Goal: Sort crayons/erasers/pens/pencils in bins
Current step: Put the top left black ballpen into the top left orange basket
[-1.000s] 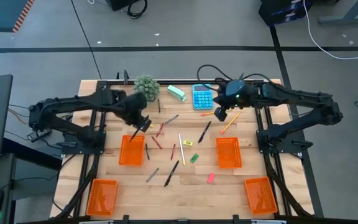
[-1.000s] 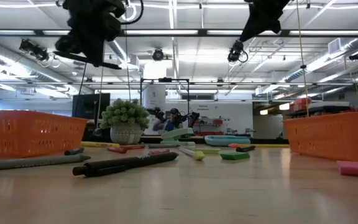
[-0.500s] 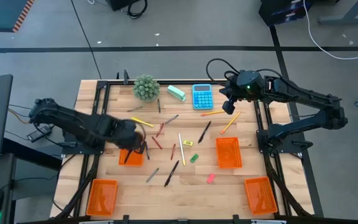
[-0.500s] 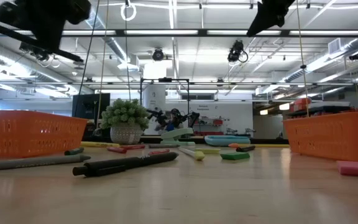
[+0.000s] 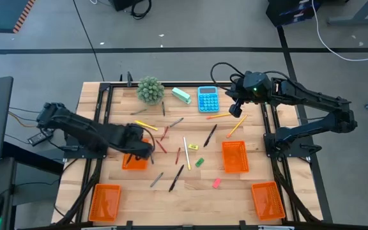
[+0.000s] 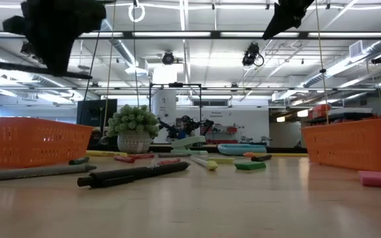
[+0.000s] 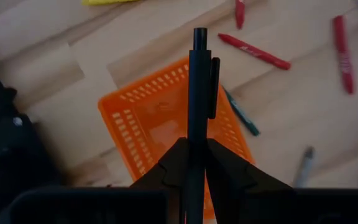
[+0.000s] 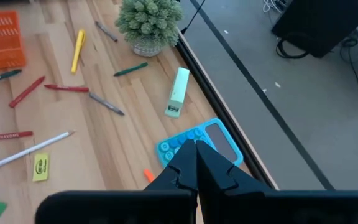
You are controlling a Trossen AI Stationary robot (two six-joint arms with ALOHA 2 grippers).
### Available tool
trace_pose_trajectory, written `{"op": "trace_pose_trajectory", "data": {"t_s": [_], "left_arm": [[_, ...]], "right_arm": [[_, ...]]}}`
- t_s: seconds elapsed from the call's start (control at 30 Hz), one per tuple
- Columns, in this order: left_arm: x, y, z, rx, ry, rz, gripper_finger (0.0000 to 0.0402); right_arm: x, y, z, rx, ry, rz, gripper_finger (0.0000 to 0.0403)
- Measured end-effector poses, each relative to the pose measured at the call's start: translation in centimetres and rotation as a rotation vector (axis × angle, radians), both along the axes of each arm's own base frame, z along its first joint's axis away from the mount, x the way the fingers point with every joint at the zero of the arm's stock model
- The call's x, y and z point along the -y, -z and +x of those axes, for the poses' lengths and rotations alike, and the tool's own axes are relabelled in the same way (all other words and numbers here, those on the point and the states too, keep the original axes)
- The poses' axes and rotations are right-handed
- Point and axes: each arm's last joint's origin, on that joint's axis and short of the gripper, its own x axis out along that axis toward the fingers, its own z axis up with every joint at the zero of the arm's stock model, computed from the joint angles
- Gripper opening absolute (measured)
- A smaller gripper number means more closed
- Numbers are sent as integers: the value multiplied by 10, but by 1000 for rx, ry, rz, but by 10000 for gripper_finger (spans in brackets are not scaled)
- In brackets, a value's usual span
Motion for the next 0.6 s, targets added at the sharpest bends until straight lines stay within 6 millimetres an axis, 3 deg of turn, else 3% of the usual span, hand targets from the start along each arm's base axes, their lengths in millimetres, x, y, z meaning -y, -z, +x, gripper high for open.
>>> {"op": "trace_pose_trajectory", "data": {"t_s": [0.27,0.6], "left_arm": [[5,26,17,-129,85,38,57],[6,41,18,-137,134,1,55]], "right_arm": [[0,0,0,15,20,21,6],[0,0,0,13,23,28,6]]}}
